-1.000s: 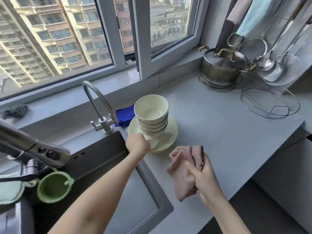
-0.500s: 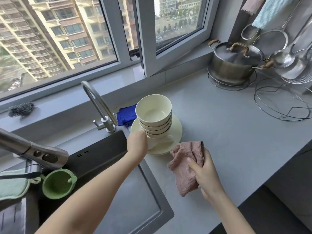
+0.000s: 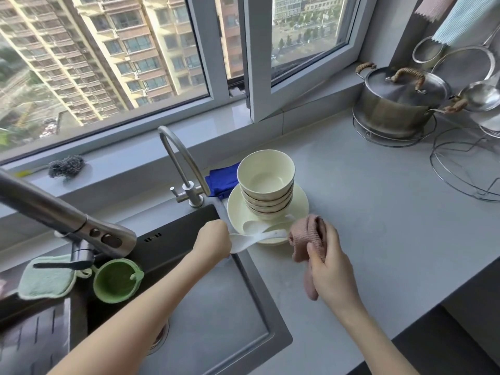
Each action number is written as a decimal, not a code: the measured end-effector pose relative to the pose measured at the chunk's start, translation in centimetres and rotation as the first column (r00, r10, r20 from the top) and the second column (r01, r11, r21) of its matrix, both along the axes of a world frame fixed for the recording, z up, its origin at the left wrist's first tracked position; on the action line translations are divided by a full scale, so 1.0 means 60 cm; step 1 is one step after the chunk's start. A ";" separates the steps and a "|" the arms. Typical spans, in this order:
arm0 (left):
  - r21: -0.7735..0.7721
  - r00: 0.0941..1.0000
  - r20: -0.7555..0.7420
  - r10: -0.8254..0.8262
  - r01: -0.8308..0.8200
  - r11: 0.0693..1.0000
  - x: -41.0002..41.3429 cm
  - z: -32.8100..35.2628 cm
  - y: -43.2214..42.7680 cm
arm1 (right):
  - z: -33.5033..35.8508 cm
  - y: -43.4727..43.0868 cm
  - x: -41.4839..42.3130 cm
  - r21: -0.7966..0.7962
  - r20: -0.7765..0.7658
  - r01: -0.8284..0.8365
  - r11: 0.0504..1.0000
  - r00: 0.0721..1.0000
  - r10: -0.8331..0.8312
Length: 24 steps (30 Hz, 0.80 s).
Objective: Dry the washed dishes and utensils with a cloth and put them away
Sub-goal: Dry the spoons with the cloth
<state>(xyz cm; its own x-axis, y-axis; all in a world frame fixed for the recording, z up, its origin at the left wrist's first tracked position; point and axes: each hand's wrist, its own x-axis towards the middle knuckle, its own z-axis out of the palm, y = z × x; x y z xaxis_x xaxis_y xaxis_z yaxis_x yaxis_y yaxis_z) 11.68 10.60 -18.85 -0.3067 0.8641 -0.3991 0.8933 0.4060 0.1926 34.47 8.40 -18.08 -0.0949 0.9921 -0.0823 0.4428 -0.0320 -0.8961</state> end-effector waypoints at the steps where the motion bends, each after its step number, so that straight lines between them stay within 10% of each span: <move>1: -0.039 0.998 0.057 0.011 -0.009 0.999 -0.006 0.003 -0.010 | 0.007 -0.005 -0.007 0.051 0.080 -0.047 0.998 0.996 0.043; 5: -0.215 0.910 0.389 0.143 -0.062 0.975 -0.026 0.015 -0.048 | 0.014 -0.012 -0.042 0.071 0.228 -0.259 0.963 0.944 0.237; 10: -0.306 0.874 0.432 0.221 -0.089 0.948 -0.062 0.012 -0.094 | 0.013 -0.029 -0.074 -0.201 0.043 -0.440 0.875 0.889 0.456; 16: -0.238 0.779 0.548 0.305 -0.205 0.950 -0.079 -0.008 -0.151 | 0.006 -0.094 -0.113 -0.419 -0.331 -0.348 0.839 0.919 0.216; 18: -0.181 0.569 0.692 0.443 -0.457 0.871 -0.076 -0.018 -0.175 | -0.004 -0.112 -0.125 -0.424 -0.333 -0.259 0.867 0.936 0.117; 21: -0.408 -0.003 0.841 0.541 -0.659 0.631 -0.048 -0.031 -0.213 | -0.019 -0.138 -0.148 -0.401 -0.296 -0.087 0.912 0.954 -0.039; 24: -0.556 -0.209 0.802 0.559 -0.602 0.573 -0.004 -0.035 -0.229 | -0.033 -0.175 -0.184 -0.357 -0.236 -0.011 0.934 0.969 -0.079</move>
<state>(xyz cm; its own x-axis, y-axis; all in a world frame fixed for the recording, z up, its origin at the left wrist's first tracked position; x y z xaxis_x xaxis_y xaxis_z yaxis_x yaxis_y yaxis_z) 11.44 -3.13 -20.97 -0.1480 0.5628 -0.8133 -0.5797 0.6169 0.5323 23.43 -2.11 -20.06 -0.1235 0.9053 -0.4065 0.2070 -0.3771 -0.9028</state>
